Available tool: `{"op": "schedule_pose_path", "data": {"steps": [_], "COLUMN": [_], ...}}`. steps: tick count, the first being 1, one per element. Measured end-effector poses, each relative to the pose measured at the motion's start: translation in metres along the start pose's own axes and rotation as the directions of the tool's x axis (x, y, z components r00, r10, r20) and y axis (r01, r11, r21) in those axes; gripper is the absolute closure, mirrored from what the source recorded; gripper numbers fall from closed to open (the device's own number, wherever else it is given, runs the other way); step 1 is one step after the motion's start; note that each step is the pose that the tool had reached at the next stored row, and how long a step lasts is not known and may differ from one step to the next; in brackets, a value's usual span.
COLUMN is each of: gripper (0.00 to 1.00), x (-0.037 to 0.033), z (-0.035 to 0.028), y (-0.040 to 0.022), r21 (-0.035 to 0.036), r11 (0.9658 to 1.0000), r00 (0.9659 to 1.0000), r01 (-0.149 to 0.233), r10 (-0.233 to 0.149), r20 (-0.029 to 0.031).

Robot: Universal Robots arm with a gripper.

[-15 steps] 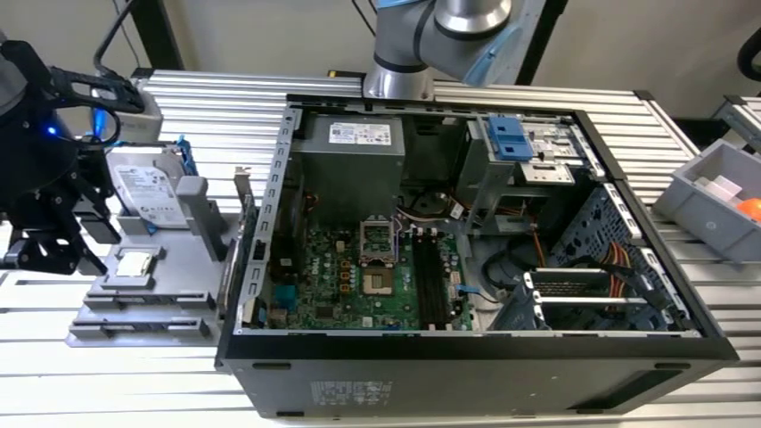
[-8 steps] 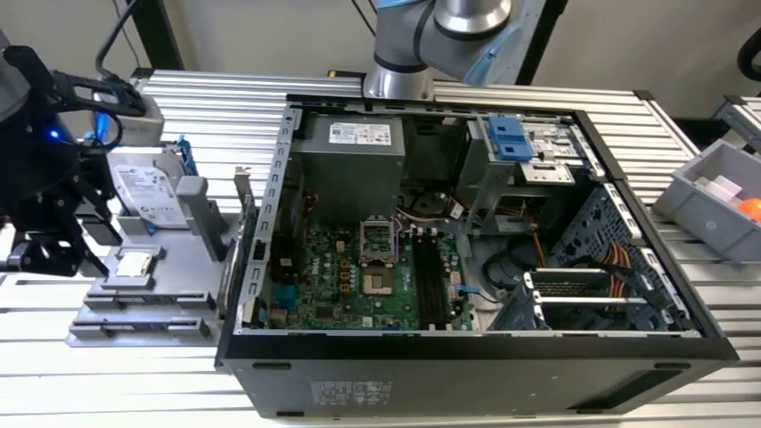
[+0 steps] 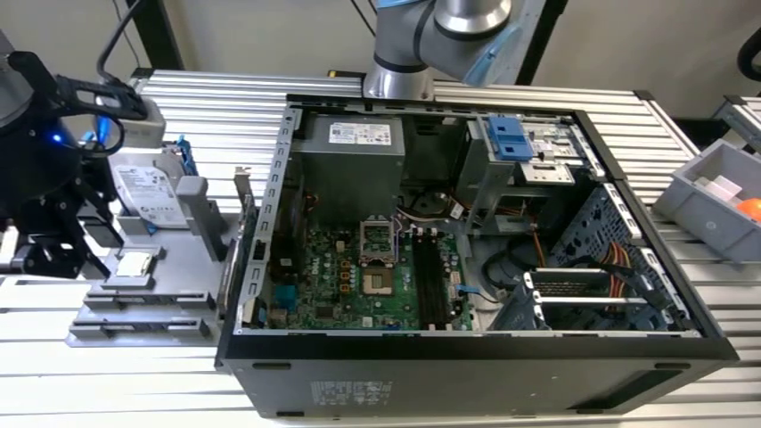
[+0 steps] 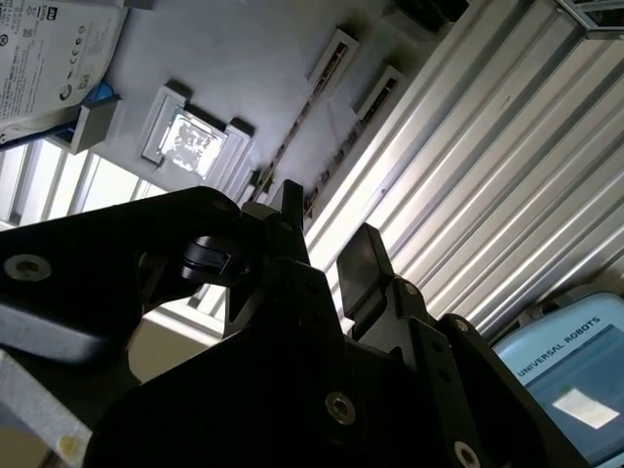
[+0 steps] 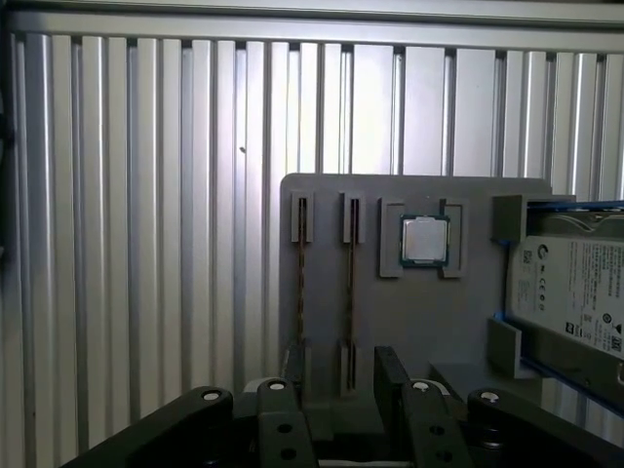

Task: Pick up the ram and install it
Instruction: 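Pick up the ram and move it above insertion slot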

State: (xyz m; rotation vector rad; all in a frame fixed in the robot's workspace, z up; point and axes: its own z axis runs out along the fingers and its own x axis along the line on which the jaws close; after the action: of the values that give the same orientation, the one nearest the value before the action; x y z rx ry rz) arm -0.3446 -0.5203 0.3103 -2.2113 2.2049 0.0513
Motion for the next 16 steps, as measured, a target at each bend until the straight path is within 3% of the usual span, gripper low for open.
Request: {"op": "schedule_pose_path", "data": {"steps": [16], "gripper": [0.00], "x": [0.0002], "z": [0.0062], "y": [0.0000], "r21": [-0.0001], "r11": [1.0000], "r00": [1.0000], "r01": [0.000], "r10": [0.000], "r20": [-0.0001]}}
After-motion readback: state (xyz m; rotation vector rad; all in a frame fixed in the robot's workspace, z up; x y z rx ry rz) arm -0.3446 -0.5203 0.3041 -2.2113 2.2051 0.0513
